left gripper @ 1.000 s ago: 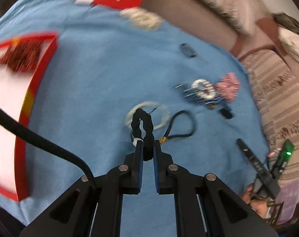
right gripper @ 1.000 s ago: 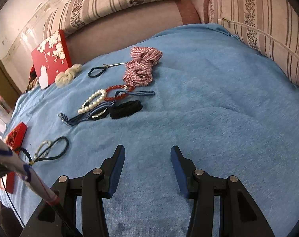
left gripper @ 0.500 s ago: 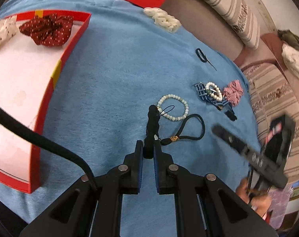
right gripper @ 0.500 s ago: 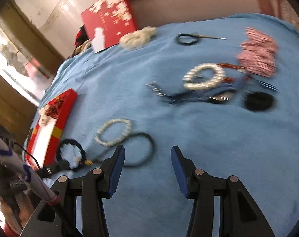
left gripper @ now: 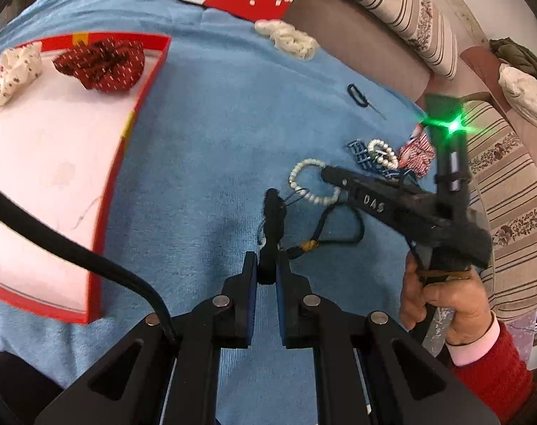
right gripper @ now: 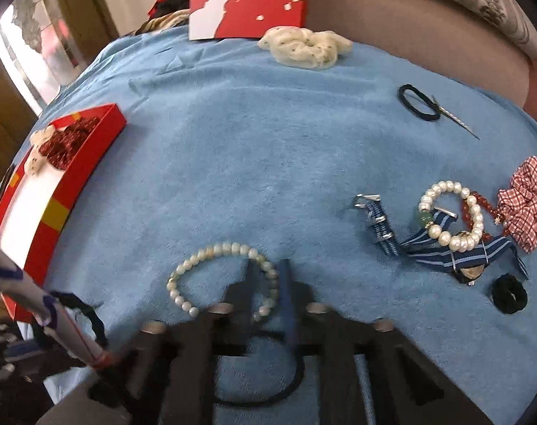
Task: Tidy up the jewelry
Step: 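Grasp white pearl bracelet with right tool while left tool holds hair tie, then lower hair tie and pearl bracelet into the tray and open both tools, then move left tool to the pile and grasp the black cord lanyard, then grasp black hair tie with right tool while left tool holds lanyard, then place lanyard and hair tie in the tray and open both tools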
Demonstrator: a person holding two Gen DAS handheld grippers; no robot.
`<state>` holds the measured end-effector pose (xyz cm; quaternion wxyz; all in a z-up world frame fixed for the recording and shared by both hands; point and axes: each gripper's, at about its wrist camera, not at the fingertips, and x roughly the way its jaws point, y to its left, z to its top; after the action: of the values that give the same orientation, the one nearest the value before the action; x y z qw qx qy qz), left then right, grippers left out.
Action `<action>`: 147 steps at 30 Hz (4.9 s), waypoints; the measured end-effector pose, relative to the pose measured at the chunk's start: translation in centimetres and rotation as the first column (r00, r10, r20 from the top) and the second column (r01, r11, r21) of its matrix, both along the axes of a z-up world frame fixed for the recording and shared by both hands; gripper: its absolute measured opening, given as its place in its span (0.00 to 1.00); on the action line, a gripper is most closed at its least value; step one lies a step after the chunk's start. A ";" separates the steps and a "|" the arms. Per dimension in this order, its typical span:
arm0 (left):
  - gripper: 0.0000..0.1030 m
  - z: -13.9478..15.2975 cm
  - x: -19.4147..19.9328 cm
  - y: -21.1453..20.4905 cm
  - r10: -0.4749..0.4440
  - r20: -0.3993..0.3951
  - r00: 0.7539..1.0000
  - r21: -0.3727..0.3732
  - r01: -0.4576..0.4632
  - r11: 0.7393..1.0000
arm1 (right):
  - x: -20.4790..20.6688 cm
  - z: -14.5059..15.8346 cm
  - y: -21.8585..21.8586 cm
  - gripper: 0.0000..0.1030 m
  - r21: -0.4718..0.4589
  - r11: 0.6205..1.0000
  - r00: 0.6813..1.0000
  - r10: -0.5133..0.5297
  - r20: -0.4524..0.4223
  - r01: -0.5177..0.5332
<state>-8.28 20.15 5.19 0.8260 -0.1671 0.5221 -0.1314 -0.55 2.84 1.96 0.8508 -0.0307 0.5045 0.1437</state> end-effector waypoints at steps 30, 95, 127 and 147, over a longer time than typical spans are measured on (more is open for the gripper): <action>0.09 3.8 0.2 24.4 0.356 0.028 0.934 0.149 -0.356 0.923 | -4.4 11.2 18.5 0.06 0.033 0.968 0.958 0.241 0.155 -0.249; 0.03 1.5 11.2 -6.8 -0.115 -0.022 0.993 0.171 0.117 0.978 | -12.4 2.0 -16.3 0.48 0.181 0.908 0.922 -0.387 0.027 0.377; 0.06 -1.0 6.5 -7.4 -0.231 0.013 0.973 0.257 0.220 0.941 | -2.4 2.1 -21.0 0.09 0.239 0.838 0.865 -0.501 -0.017 0.490; 0.07 8.3 2.4 12.2 0.161 0.160 0.974 0.161 -0.187 0.969 | -6.9 10.8 -2.5 0.09 0.291 0.955 0.991 -0.095 0.097 0.062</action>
<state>-5.91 32.33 13.54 0.8816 -0.1293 0.4533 -0.0239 -7.47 0.38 12.76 0.8778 0.1054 0.4314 0.1796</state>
